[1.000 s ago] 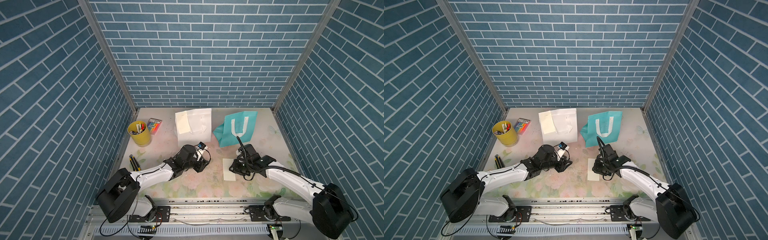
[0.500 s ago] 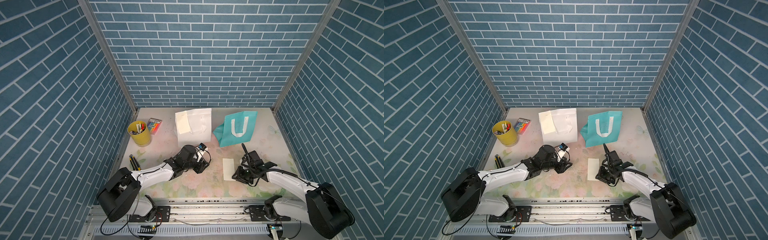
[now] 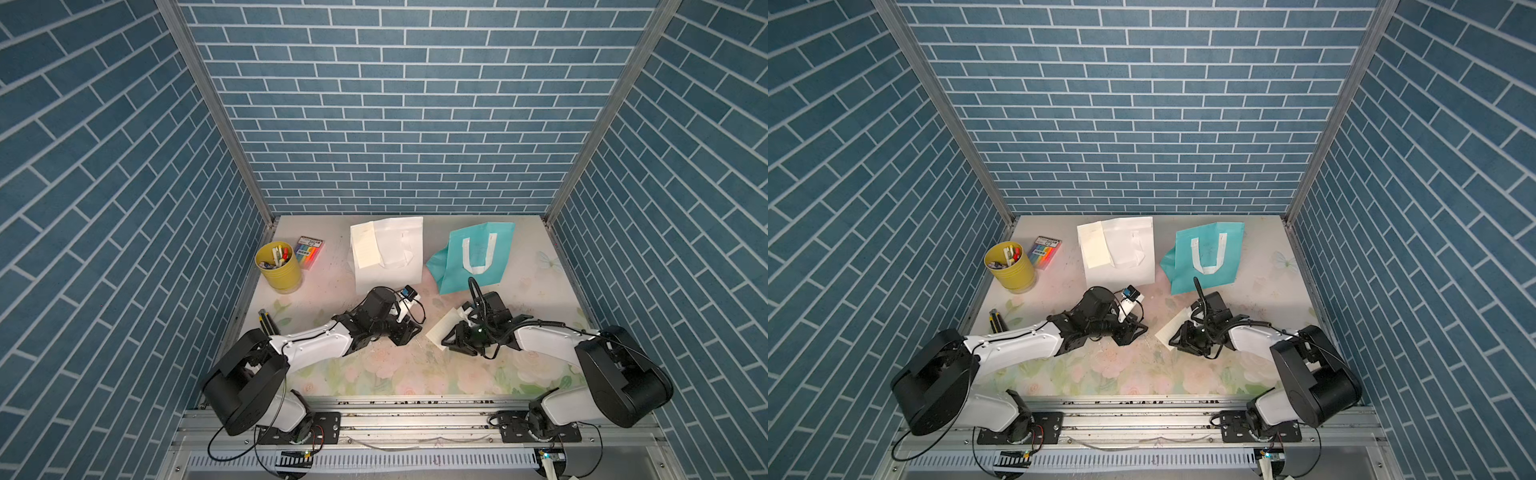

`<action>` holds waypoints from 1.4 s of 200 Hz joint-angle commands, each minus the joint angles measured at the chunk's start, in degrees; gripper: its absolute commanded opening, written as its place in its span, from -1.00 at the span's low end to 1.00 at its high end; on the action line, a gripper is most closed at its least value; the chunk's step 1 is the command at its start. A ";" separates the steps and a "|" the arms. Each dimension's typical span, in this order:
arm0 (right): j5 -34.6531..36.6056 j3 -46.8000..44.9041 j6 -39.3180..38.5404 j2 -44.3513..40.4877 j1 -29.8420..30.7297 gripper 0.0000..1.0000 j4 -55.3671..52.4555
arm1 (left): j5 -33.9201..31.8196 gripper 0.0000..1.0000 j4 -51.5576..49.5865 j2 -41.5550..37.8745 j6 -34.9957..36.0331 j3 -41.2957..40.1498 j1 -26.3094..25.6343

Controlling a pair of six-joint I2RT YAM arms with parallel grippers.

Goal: Staple the receipts to the bags
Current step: Adjust the receipt at the center of the board, then pick up the receipt from the center of the board.

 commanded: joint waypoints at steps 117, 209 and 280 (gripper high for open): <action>9.88 11.19 -24.03 -1.77 -18.44 -0.03 -20.37 | 9.91 -1.00 -2.76 20.77 -3.87 13.48 -2.06; 6.14 15.93 -27.52 12.74 -17.84 -0.02 -18.12 | 8.42 -1.00 -9.47 25.68 -3.05 17.22 -2.15; 4.96 15.46 -24.95 19.71 -13.48 -0.03 -11.56 | 6.33 -1.00 -12.51 26.37 -0.91 17.01 -2.07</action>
